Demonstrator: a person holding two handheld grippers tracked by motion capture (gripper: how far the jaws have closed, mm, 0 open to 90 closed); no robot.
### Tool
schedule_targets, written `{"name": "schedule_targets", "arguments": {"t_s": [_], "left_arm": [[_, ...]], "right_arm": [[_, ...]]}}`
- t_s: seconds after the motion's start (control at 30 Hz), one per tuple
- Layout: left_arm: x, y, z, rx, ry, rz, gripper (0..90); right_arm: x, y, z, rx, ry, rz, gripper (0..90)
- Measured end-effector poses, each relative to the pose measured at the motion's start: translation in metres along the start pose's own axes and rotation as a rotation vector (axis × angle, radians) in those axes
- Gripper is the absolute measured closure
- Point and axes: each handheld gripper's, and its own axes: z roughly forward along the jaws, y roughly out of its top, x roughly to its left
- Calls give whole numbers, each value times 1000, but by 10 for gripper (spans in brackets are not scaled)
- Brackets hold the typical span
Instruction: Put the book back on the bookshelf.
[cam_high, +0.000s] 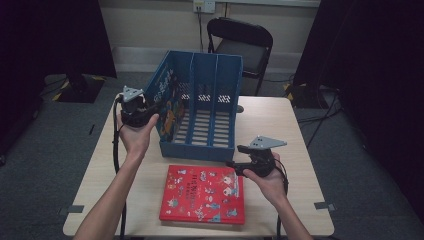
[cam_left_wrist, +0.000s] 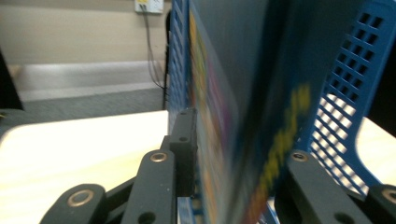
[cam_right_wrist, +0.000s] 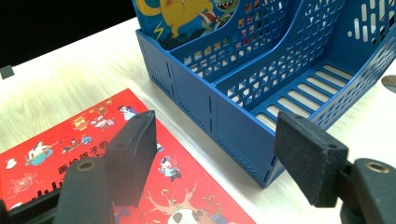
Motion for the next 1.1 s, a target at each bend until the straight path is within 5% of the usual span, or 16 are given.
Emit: {"name": "schedule_targets", "arguments": {"t_s": [0.3, 0.7, 1.1], "left_arm": [[-2, -28, -10, 27, -40, 27, 654], [4, -61, -12, 113, -69, 39, 725], [1, -69, -2, 123, -42, 37, 784]], "right_arm": [[0, -1, 2, 4, 1, 3, 301], [1, -1, 3, 8, 3, 0, 301], [1, 0, 3, 8, 1, -4, 300]]}}
